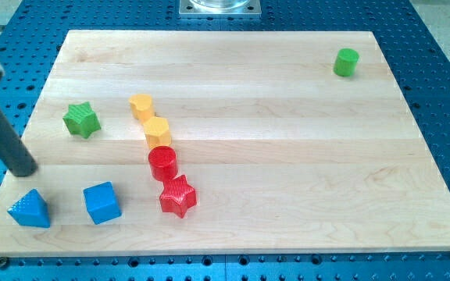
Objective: Move the green star to the left of the yellow hexagon
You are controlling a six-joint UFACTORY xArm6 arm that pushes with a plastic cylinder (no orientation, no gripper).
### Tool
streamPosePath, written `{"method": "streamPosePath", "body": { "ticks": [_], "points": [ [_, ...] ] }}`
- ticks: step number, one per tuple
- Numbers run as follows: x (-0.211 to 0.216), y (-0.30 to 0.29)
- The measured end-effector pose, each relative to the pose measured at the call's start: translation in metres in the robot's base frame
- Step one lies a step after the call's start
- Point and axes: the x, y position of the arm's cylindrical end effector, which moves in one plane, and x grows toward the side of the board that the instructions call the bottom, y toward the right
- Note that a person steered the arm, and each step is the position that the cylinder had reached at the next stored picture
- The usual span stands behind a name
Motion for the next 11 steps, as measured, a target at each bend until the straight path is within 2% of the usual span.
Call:
{"method": "streamPosePath", "body": {
  "ticks": [2,3,4,5,7,9,11],
  "points": [
    [-0.091,0.014],
    [-0.098,0.043],
    [-0.097,0.072],
    [-0.095,0.072],
    [-0.118,0.105],
    [-0.074,0.091],
    [-0.055,0.1]
  ]
}}
